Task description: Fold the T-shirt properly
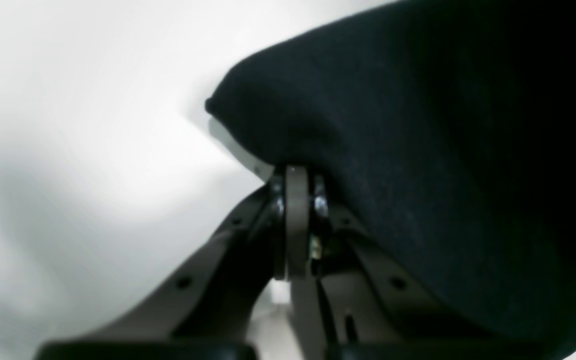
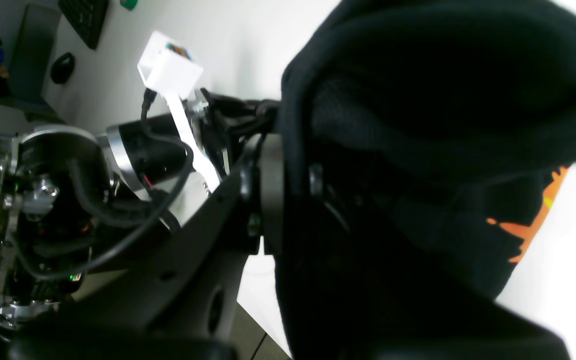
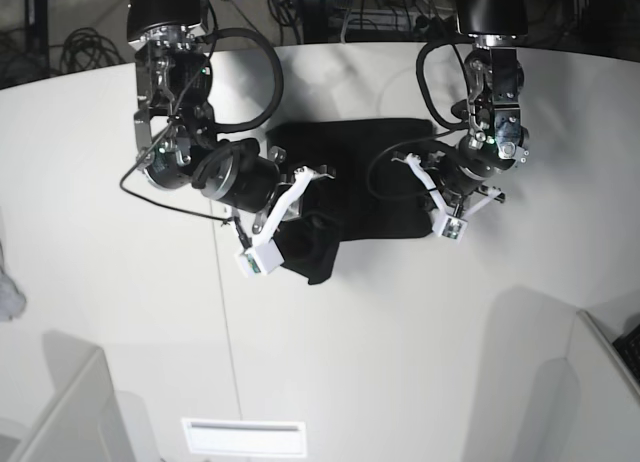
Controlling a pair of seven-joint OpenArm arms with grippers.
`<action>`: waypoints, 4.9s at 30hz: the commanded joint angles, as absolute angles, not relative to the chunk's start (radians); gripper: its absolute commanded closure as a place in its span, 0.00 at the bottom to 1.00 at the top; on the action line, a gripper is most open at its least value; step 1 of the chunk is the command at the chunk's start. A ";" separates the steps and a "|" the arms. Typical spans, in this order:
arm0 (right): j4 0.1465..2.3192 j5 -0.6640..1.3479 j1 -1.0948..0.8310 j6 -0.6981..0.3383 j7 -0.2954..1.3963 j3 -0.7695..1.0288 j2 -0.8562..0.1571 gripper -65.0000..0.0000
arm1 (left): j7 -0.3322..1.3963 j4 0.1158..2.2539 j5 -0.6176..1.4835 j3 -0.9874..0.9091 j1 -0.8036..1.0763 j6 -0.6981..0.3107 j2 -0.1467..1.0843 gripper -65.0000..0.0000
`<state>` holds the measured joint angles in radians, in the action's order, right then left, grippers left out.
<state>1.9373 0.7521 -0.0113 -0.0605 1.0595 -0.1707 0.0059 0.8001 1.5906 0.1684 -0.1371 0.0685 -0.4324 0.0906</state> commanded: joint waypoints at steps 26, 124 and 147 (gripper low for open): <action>1.890 0.541 -0.013 -0.062 0.886 -0.325 0.077 1.00 | 0.783 1.690 0.183 -0.142 0.111 -0.430 0.104 1.00; 1.867 0.512 0.048 0.142 0.780 -0.521 -0.024 1.00 | 0.871 1.845 0.194 -0.811 0.412 -0.698 0.120 1.00; 1.900 0.512 -0.182 0.139 0.625 -0.326 -0.182 1.00 | 1.122 1.650 0.863 -0.694 0.188 -0.698 0.059 0.03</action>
<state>1.8790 0.5079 -0.1928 0.1478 0.6464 -0.3290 -0.1787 1.1389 1.6360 0.8330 -0.6914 0.1925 -0.6888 0.0528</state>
